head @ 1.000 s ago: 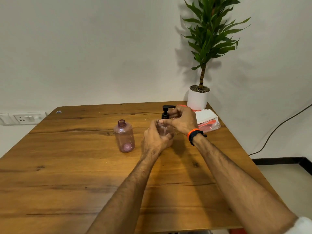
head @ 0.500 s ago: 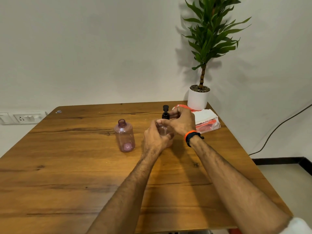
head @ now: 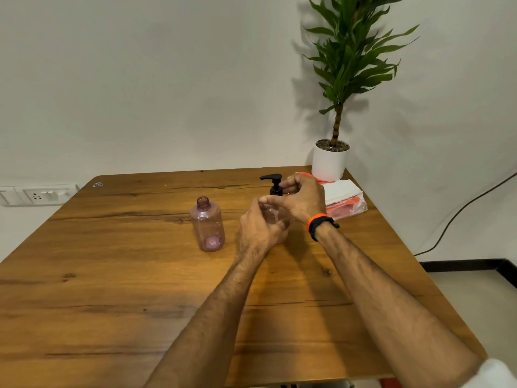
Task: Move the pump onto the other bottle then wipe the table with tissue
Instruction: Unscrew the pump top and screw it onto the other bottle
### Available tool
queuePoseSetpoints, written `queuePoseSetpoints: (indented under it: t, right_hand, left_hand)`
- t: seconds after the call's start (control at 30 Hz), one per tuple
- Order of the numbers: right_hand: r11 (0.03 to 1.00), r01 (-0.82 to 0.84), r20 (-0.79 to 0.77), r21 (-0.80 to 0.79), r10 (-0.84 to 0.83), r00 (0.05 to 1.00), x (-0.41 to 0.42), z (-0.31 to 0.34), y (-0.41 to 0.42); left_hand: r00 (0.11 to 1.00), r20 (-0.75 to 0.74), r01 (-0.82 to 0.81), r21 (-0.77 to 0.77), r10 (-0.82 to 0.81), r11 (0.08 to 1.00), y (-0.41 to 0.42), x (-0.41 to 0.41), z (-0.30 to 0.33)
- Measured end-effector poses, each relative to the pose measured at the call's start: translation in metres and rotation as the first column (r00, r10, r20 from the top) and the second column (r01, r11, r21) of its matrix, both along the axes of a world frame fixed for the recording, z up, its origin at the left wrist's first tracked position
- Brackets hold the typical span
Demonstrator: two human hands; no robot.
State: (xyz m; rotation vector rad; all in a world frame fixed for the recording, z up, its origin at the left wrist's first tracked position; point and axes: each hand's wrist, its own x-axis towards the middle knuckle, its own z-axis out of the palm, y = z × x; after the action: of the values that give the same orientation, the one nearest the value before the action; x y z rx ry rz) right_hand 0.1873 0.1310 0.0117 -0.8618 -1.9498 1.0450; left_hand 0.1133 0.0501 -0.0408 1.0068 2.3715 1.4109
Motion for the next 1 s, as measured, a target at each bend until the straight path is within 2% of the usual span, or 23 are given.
queuePoseSetpoints:
  t: [0.23, 0.53, 0.73, 1.0]
  right_hand:
    - [0.985, -0.171, 0.068, 0.0, 0.17, 0.983, 0.004, 0.001, 0.012]
    - [0.997, -0.081, 0.029, 0.018, 0.081, 0.996, 0.001, 0.003, 0.008]
    - [0.974, -0.228, 0.092, -0.007, 0.227, 0.969, 0.007, 0.001, 0.018]
    - [0.997, -0.077, 0.032, 0.008, 0.077, 0.997, 0.001, 0.002, 0.008]
  left_hand:
    - [1.0, 0.01, 0.008, 0.008, -0.008, 1.0, 0.001, -0.001, -0.002]
    - [1.0, -0.017, 0.006, 0.019, -0.005, 1.0, 0.001, -0.001, -0.002]
    - [1.0, -0.004, 0.003, 0.023, -0.003, 1.0, 0.0, -0.001, -0.002]
    - [1.0, -0.004, 0.007, 0.037, -0.006, 0.999, -0.001, 0.001, -0.001]
